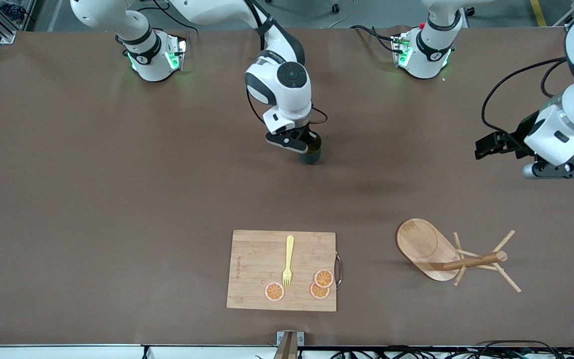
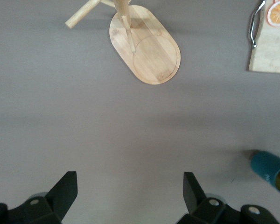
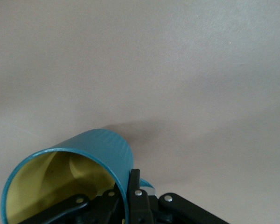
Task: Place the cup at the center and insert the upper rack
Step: 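Carry the mug to table center while the left gripper approaches, then set the mug down and open the right gripper, then withdraw the right gripper while the left gripper moves above the mug, then lower the left gripper and grasp the mug handle, then lift the mug with the left gripper toward the wooden stand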
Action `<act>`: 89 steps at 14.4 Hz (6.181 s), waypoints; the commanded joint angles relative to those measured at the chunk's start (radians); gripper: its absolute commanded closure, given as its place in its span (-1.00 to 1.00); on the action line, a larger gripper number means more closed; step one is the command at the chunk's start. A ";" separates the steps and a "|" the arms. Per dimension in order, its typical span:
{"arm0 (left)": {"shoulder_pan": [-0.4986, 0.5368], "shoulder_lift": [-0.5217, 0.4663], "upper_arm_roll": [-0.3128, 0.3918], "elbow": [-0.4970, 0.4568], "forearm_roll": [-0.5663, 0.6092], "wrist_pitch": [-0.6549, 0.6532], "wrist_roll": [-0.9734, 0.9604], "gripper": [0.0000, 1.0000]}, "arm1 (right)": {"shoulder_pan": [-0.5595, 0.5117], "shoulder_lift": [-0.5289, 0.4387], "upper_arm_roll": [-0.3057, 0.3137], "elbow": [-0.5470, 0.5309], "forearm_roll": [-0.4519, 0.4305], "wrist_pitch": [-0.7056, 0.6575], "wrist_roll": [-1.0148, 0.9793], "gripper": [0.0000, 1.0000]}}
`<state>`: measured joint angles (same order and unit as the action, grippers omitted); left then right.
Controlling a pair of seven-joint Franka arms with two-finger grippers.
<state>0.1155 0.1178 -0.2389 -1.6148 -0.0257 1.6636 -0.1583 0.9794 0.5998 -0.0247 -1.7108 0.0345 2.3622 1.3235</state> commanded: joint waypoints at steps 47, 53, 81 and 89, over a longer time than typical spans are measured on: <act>-1.117 0.494 -0.042 -0.117 0.895 0.179 -2.342 -0.93 | -1.025 -0.423 -0.014 0.321 -0.019 -0.905 -1.374 -1.00; -1.125 0.510 -0.042 -0.194 1.009 0.180 -2.434 -0.89 | -1.016 -0.445 -0.012 0.316 -0.027 -0.983 -1.373 -1.00; -0.935 0.409 -0.039 0.006 0.858 0.208 -2.166 0.99 | -1.022 -0.759 -0.015 0.108 -0.033 -0.943 -1.386 -1.00; -0.639 0.152 -0.042 0.035 0.427 0.208 -1.643 0.99 | -1.025 -0.698 -0.014 0.229 -0.033 -1.008 -1.385 -1.00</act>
<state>-0.5997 0.3250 -0.2709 -1.5702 0.4996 1.8667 -1.9191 -0.0317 -0.1335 -0.0496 -1.5451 0.0129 1.3945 -0.0615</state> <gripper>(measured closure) 0.793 0.000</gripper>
